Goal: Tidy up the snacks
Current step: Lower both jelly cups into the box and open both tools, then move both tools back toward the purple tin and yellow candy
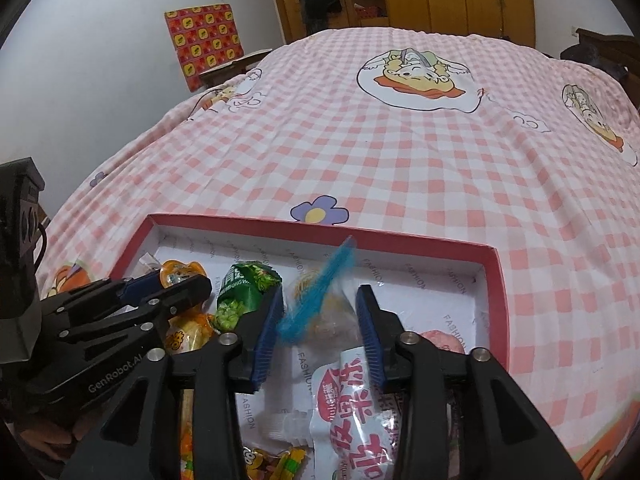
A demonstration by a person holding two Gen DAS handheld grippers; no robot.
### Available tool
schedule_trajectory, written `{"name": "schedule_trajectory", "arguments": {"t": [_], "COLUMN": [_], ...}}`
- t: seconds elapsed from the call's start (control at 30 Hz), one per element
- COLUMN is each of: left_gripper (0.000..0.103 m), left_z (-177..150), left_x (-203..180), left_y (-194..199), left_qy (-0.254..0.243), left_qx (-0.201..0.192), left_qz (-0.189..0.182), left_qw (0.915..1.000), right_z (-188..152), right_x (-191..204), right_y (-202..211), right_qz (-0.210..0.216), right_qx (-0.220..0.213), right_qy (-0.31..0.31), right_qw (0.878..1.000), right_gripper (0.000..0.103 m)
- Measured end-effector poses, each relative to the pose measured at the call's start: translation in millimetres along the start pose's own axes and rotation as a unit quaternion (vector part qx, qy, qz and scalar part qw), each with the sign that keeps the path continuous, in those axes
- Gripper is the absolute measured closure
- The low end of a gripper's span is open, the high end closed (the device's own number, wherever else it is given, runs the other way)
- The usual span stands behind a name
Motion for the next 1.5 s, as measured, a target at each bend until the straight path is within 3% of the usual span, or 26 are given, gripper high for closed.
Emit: {"name": "schedule_trajectory", "arguments": {"t": [0.17,0.3,0.43,0.7,1.03,1.5], "left_gripper": [0.060,0.048,0.044,0.043,0.043,0.042], "left_z": [0.9,3.3,3.4,-10.2,-37.4,-78.6], "left_x": [-2.1,-2.6,-4.1,-4.1,-9.1,-22.2], "left_y": [8.4,22.7,37.0,70.4,105.7,136.1], "left_qy": [-0.003,0.005,0.003,0.014,0.036,0.021], "left_qx": [0.002,-0.006,-0.010,-0.011,-0.016,0.006], "left_qz": [0.002,-0.010,-0.008,-0.003,-0.006,-0.011], "left_qw": [1.0000,0.9999,0.9999,0.9998,0.9992,0.9997], "right_z": [-0.9,0.0,1.7,-11.4,-34.6,-71.7], "right_x": [4.0,7.3,13.3,23.3,38.2,48.0], "right_y": [5.3,16.0,31.5,54.7,93.4,128.6], "right_qz": [0.000,0.009,0.018,0.017,0.029,0.042], "right_qx": [-0.001,-0.004,-0.018,-0.024,-0.030,-0.025], "right_qy": [0.007,0.005,0.007,0.008,0.005,-0.004], "right_qw": [1.000,1.000,1.000,1.000,0.999,0.999], "right_gripper": [0.051,0.047,0.042,0.033,0.033,0.033]}}
Point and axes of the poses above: each gripper's, at about its wrist camera, not at the fingertips, and y roughly against the way its jaws point, x to its left, z to its top, the point moved 5 cm from there along -y, roughly the way its jaws point, and after that the axes turned 7 degrees about -x, right-handed, at the moved point
